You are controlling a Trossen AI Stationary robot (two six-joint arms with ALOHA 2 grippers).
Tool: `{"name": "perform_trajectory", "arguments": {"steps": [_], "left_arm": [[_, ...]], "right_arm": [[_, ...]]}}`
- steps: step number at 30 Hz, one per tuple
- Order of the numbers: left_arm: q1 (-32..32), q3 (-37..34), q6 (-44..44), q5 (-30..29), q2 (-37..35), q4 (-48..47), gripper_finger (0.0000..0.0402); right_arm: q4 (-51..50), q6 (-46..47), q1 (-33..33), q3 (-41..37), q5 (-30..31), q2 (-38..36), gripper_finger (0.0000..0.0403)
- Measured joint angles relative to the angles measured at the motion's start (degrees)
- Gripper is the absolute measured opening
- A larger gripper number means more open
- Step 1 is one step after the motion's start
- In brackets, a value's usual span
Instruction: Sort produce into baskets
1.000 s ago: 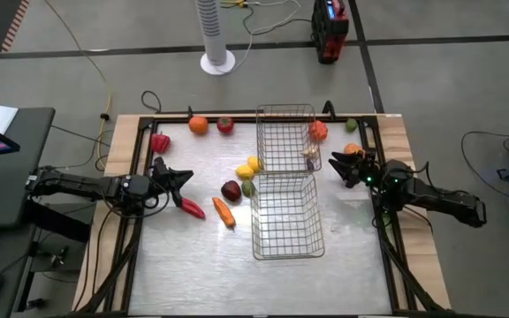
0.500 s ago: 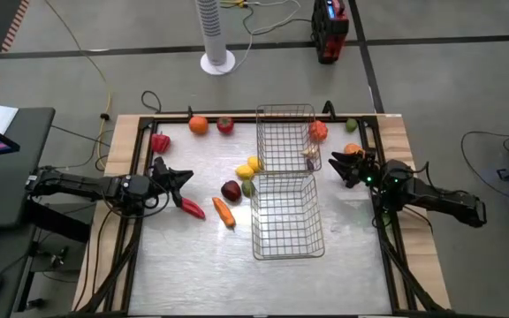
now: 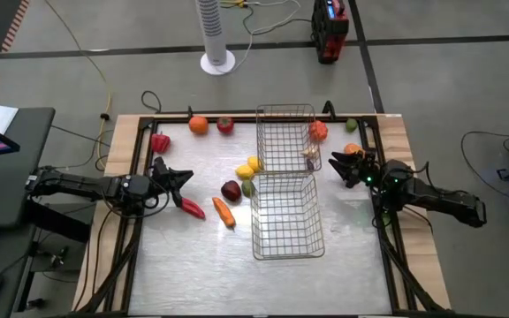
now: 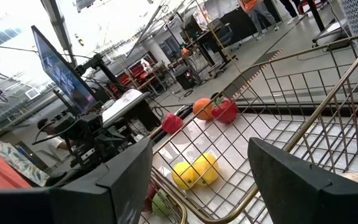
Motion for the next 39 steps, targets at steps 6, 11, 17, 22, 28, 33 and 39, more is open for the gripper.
{"name": "perform_trajectory", "arguments": {"steps": [6,11,17,22,28,33,39], "left_arm": [[-0.02,-0.2,-5.58,-0.05,-0.02,1.55,0.002],[-0.01,-0.22,-16.37,-2.29,-0.02,7.77,0.002],[0.01,-0.19,-16.88,-7.43,-0.02,8.53,0.002],[-0.01,-0.15,-24.05,-5.35,0.0,10.26,0.002],[-0.01,-0.06,-31.33,-4.39,0.0,11.06,0.002],[0.01,-0.06,-38.26,-4.7,0.0,10.6,0.002],[0.01,-0.06,-39.09,-7.95,0.02,11.12,0.002]], "right_arm": [[0.0,0.0,0.0,0.0,0.01,-0.01,0.0291],[0.0,0.0,0.0,0.0,0.0,0.01,0.0291],[0.0,0.0,0.0,0.02,0.01,0.01,0.0291],[0.0,0.0,0.0,0.0,0.0,0.01,0.0291],[0.45,0.0,-0.04,0.0,0.04,0.01,0.0291],[2.84,0.01,-0.06,-0.2,1.32,0.01,0.0291],[3.46,8.15,-0.04,-0.18,1.42,0.01,0.0291]]}}
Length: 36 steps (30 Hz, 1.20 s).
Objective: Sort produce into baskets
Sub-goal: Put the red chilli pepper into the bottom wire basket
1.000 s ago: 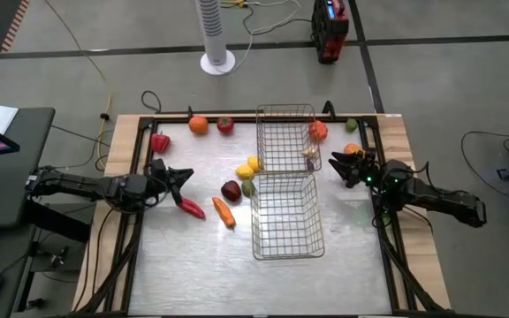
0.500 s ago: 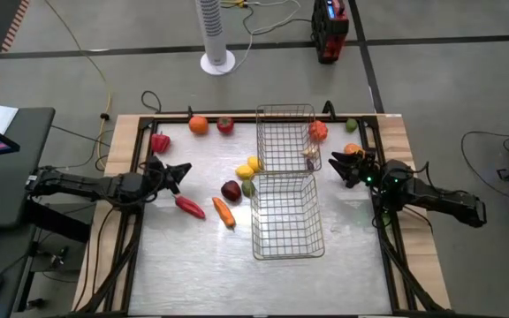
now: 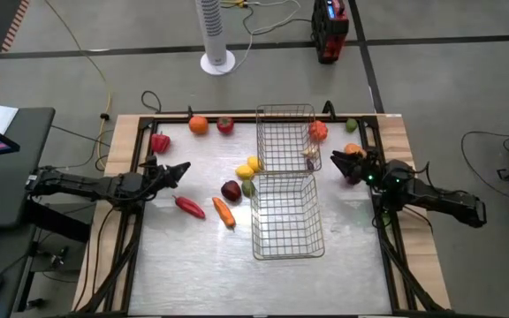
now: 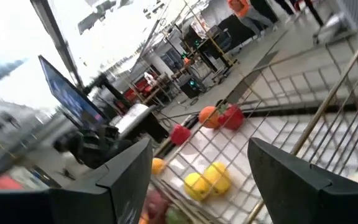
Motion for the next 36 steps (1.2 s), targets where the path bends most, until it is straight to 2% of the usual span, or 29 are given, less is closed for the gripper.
{"name": "perform_trajectory", "arguments": {"steps": [3,5,7,9,12,15,23,28,32,36], "left_arm": [[0.71,0.0,-1.39,-3.37,-0.01,4.25,0.002],[1.93,0.01,1.85,-1.83,-0.02,8.43,0.002],[3.73,0.15,5.57,2.97,0.0,11.44,0.002],[5.95,1.6,6.32,8.04,0.01,10.38,0.002],[9.53,5.76,6.68,16.4,1.22,3.93,0.002],[12.83,10.27,8.67,24.98,4.24,-3.64,0.002],[19.63,20.26,12.5,43.69,15.81,-17.0,0.002],[22.07,24.17,16.97,53.21,26.16,-19.07,0.002],[21.92,28.04,20.28,57.92,34.26,-19.05,0.0025],[18.91,33.24,29.13,60.03,40.78,-21.23,0.0055]], "right_arm": [[0.01,6.41,0.0,0.0,-0.08,0.0,0.0291],[0.02,9.22,0.0,0.02,-0.22,0.0,0.0291],[0.42,11.66,0.0,0.02,0.04,0.0,0.0291],[1.23,13.5,-0.02,0.09,0.18,0.0,0.0291],[3.19,14.0,0.0,0.09,0.75,0.23,0.0291],[4.58,15.35,0.0,1.14,4.22,1.52,0.0291],[3.6,9.6,0.0,10.96,10.19,10.92,0.0291],[1.09,3.99,-0.29,19.44,10.96,20.92,0.0291],[-4.18,2.12,-1.63,27.25,9.93,27.91,0.0291],[-10.85,-1.87,-2.27,35.79,4.69,33.24,0.0291]]}}
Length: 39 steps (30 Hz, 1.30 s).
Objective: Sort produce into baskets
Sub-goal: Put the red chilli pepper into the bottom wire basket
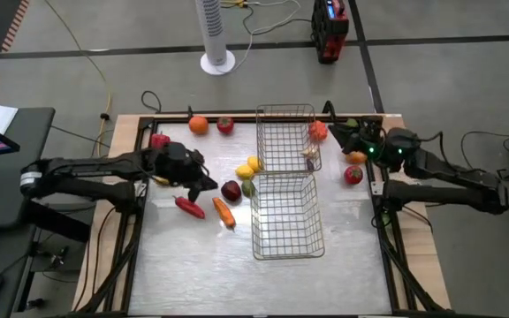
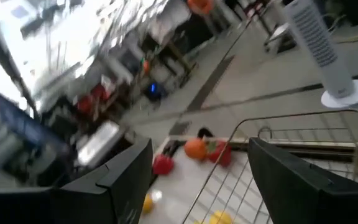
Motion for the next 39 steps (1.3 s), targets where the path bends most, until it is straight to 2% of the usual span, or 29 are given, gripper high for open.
{"name": "perform_trajectory", "arguments": {"steps": [6,12,15,21,28,34,39], "left_arm": [[-4.39,9.04,10.24,0.0,8.97,-14.81,0.0137],[-7.19,11.9,13.17,-2.3,13.96,-27.67,0.019],[-8.65,11.82,18.27,-4.19,15.52,-33.01,0.0198],[-11.06,11.51,24.27,-13.69,19.02,-37.69,0.0208],[-13.0,10.25,31.94,-12.78,25.11,-38.74,0.0213],[-13.69,9.43,36.54,-17.4,30.76,-38.51,0.0213],[-13.73,9.46,36.82,-17.77,33.47,-38.48,0.021]], "right_arm": [[-9.5,-8.75,0.13,12.06,-5.69,6.09,0.0291],[-13.19,-15.06,0.26,19.09,-8.66,9.15,0.0291],[-14.25,-17.01,0.26,19.55,-11.89,9.48,0.0291],[-18.63,-18.78,0.35,19.55,-13.85,9.45,0.0291],[-19.67,-18.93,1.64,19.55,-13.85,9.3,0.0291],[-19.43,-18.93,2.62,19.55,-13.78,9.3,0.0291],[-19.33,-18.93,2.53,19.55,-13.7,9.3,0.0291]]}}
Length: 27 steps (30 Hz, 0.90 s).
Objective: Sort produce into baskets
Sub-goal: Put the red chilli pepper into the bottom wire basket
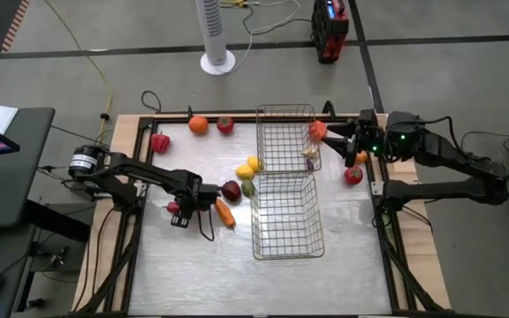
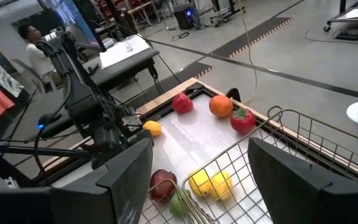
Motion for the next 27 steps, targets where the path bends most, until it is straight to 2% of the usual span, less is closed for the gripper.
{"name": "perform_trajectory", "arguments": {"steps": [3,9,11,16,18,23,27], "left_arm": [[0.0,0.04,-0.15,-0.29,0.04,-0.05,0.0188],[0.0,0.81,-4.08,0.13,-2.32,-1.37,0.0106],[0.02,2.19,-5.17,0.23,-2.88,-2.71,0.009],[0.07,10.91,-7.25,0.22,-3.42,-4.74,0.0091],[0.07,15.84,-7.03,0.09,-3.41,-2.99,0.0103],[0.04,26.84,-7.21,-4.46,-3.43,9.55,0.0126],[0.1,29.92,-7.01,-9.15,-3.5,24.95,0.0126]], "right_arm": [[0.01,0.02,-0.49,0.0,0.2,0.0,0.0291],[0.09,0.09,-0.65,0.0,1.66,0.02,0.0291],[0.41,0.07,-0.65,-0.02,1.7,0.02,0.0291],[1.74,-0.26,-0.65,-0.02,1.8,0.01,0.0291],[2.12,-0.37,-0.69,-0.02,2.39,0.0,0.0291],[3.28,-0.87,-1.78,-0.02,2.96,0.08,0.0291],[3.2,-0.87,-2.62,-0.02,2.99,0.11,0.0291]]}}
